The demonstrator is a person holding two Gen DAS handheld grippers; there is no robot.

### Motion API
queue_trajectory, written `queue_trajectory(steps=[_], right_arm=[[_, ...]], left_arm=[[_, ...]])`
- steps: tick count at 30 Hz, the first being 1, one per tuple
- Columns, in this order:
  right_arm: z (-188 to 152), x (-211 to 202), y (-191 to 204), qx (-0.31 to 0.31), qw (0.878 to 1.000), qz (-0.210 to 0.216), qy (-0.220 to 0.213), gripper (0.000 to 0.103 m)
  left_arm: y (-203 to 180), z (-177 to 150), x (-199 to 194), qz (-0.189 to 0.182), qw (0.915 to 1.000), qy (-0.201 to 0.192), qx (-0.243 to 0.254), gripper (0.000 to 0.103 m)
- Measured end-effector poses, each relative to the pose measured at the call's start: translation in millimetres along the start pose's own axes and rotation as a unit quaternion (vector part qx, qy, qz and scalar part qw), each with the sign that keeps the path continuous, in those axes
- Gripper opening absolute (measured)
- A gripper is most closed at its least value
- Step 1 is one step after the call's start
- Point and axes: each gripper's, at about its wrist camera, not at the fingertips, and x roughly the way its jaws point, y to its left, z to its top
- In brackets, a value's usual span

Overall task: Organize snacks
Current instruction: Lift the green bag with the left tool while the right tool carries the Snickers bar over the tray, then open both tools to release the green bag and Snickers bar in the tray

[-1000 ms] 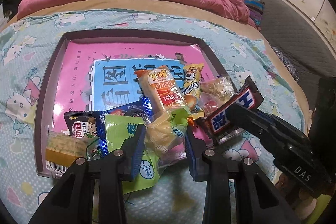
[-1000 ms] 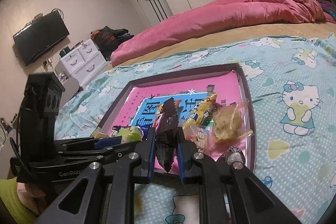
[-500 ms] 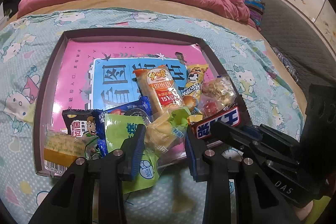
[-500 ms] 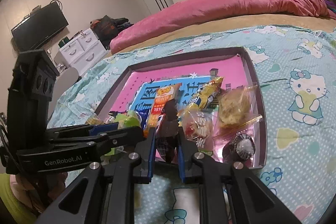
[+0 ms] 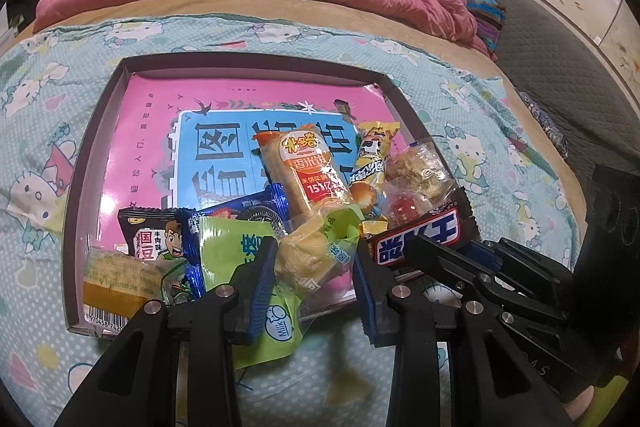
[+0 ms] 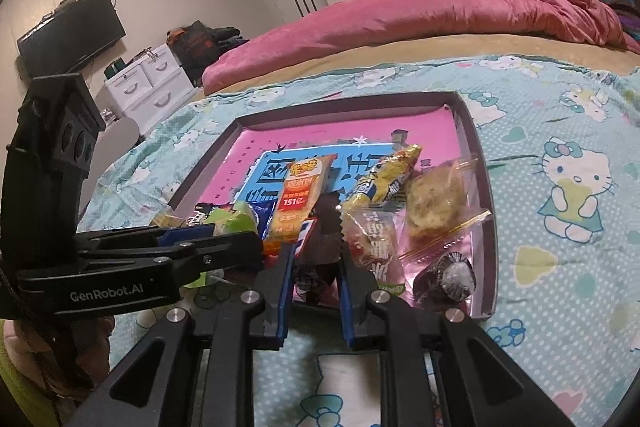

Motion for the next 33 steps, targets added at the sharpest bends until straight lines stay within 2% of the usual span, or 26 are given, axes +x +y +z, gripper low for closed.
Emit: queue_trajectory(steps=[7,9,11,22,27,33], right_arm=[[-3,-9,-2,-0.005,1.0,-0.024,-0.006,0.027],[-3,-11,-3,-0.006,0.999,-0.034,-0.008,0.038],[-3,-14,-6,-0.003,0.999,-0.037,-0.012,0.044],[-6,-25,-3,-0.02,0.998,-0.058,-0.022,0.045],[-7,-25,1,-0.03,0.997,-0.067,-0.022,0.046],[-6,-24,-6,-0.012,0.997,-0.071,-0.02,0.052]], left_arm=[[0,0,0,0.0,1.0,0.0,0.0,0.038],[0,0,0,0.001,1.0,0.0,0.0,0.038],[-1,0,0,0.003,1.0,-0.001,0.001,0.038],[-5,-1,2,0.01,0.9999,0.0,0.003,0.04],[-6,-1,0,0.011,0.9999,-0.001,0.004,0.05],[-7,-1,-2,0.01,0.9999,-0.001,0.006,0.055]])
